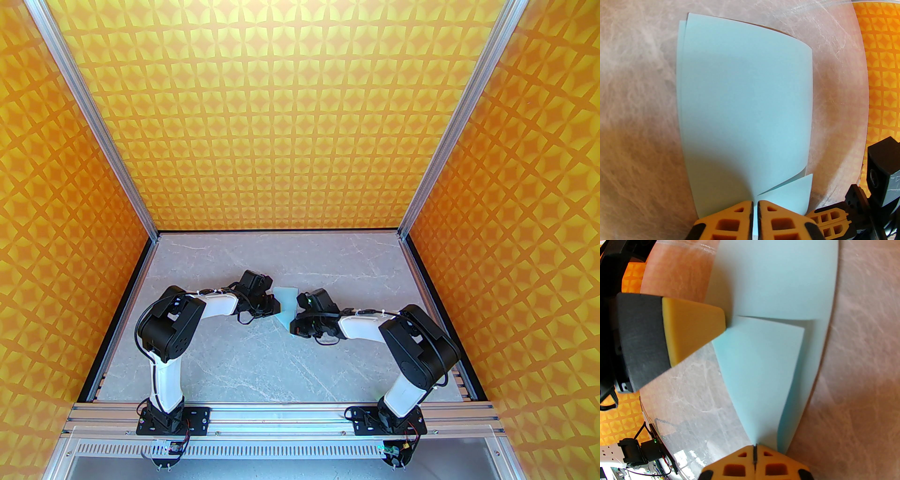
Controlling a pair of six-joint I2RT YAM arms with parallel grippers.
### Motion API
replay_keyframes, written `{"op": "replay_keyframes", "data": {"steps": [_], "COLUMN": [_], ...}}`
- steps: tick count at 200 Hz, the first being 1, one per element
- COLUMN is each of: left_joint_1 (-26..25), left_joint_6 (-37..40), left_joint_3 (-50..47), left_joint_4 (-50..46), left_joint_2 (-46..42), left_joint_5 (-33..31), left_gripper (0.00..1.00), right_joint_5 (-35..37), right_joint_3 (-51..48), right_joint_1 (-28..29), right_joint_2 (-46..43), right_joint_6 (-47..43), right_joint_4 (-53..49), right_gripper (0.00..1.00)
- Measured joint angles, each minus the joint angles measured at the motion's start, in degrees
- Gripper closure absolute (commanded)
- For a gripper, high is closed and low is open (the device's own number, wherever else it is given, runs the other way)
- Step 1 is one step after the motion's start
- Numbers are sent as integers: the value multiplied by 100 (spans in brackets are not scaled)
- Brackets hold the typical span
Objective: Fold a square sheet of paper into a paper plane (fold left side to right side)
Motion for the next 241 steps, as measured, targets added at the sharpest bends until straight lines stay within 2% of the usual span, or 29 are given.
{"op": "replay_keyframes", "data": {"steps": [43,100,141,241], "left_joint_1": [0,0,-7,-17], "left_joint_6": [-15,-22,-131,-251], "left_joint_3": [9,39,243,470], "left_joint_4": [-9,-52,-269,-479], "left_joint_2": [2,17,131,258], "left_joint_5": [0,-2,2,24], "left_gripper": [88,89,97,98], "right_joint_5": [-31,-157,-203,-243], "right_joint_3": [726,848,444,-713], "right_joint_1": [0,-4,-4,39], "right_joint_2": [457,892,664,-256], "right_joint_6": [-20,-55,-66,-81], "right_joint_4": [-111,-61,216,385], "right_gripper": [100,100,100,100]}}
